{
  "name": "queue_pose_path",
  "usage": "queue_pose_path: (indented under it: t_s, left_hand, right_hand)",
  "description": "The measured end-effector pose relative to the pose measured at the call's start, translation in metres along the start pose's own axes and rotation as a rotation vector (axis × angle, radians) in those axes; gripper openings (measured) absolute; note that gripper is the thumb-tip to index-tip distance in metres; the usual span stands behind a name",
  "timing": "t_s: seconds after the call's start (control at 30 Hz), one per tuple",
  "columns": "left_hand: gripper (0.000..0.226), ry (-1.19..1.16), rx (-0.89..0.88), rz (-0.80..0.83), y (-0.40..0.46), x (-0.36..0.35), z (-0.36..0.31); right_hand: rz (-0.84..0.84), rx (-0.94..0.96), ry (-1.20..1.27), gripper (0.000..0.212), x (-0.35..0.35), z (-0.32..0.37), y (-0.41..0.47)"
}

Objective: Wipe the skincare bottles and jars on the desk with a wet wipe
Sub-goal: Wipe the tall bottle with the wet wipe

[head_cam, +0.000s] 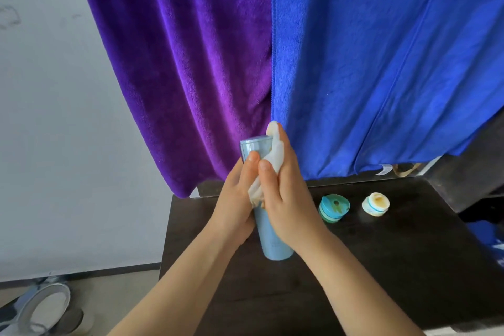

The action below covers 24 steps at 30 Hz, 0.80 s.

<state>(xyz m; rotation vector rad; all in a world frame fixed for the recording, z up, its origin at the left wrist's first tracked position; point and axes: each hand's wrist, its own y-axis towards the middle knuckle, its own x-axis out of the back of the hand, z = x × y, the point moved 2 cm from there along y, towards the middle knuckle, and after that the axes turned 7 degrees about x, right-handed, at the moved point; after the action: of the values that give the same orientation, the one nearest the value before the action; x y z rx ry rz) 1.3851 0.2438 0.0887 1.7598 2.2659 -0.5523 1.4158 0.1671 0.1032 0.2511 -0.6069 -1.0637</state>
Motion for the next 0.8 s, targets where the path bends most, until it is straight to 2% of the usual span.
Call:
queue_pose_path:
  t_s: [0.13,0.27,0.37,0.43,0.57,0.67,0.73,0.8]
  left_hand:
    - [0.056,-0.008,-0.101,-0.042,0.006,0.000,-0.017]
    - [0.052,-0.044,-0.136,-0.085,0.009,0.010,-0.021]
    - [0.048,-0.071,-0.068,-0.020,0.006,0.008,-0.013]
    - [0.049,-0.009,-0.046,0.026,0.005,0.006,-0.008]
    - [0.052,-0.022,-0.080,-0.023,0.006,0.003,-0.016]
    - [0.051,-0.078,-0.116,-0.141,0.013,0.003,-0.027]
    - [0.046,-0.117,-0.134,-0.235,0.017,0.005,-0.031]
    - [0.043,-0.103,-0.187,-0.316,0.016,0.003,-0.029]
  right_hand:
    - [0.062,0.037,-0.065,0.061,-0.009,-0.010,-0.038]
    - [0.108,-0.073,0.045,0.064,-0.017,-0.020,-0.082]
    - [0.062,-0.139,0.129,0.041,-0.010,-0.013,-0.065]
    - [0.062,-0.189,0.221,0.028,0.000,-0.005,-0.038]
    - [0.113,-0.271,0.339,0.030,0.007,0.002,-0.010]
    - [0.048,-0.514,0.517,0.043,-0.004,-0.009,-0.026]
    - [-0.088,-0.783,0.842,0.048,-0.011,-0.015,-0.036]
    - [-0.213,-0.968,1.121,0.040,-0.016,-0.017,-0.041]
